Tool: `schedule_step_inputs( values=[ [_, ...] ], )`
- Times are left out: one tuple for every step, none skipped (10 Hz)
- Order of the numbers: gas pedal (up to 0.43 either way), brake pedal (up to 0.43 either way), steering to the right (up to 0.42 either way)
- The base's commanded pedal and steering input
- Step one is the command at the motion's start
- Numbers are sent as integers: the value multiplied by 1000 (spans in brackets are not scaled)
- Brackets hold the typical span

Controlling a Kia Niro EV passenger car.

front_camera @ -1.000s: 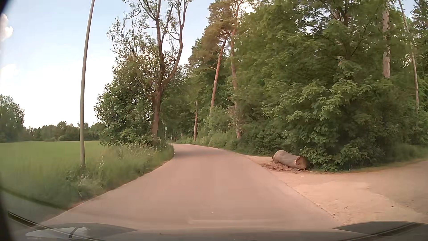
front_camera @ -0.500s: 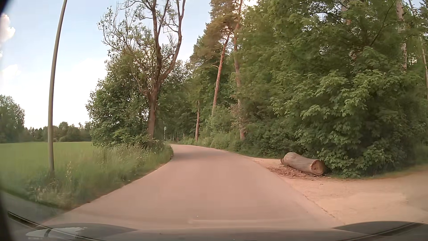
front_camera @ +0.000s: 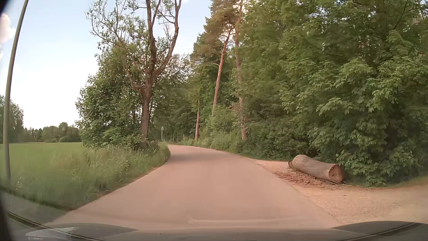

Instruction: Follow the waypoints while adhering to traffic rules and regulations

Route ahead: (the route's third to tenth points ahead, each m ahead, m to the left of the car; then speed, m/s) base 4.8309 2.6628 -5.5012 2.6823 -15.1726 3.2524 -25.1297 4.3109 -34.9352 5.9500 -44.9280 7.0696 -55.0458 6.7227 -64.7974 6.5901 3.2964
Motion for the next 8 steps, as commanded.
schedule_step_inputs(
  values=[
    [0, 165, -3],
    [0, 165, -3],
    [0, 177, -2],
    [0, 201, -3],
    [0, 207, -3],
    [0, 207, -1],
    [0, 213, 4],
    [0, 213, 6]
  ],
)
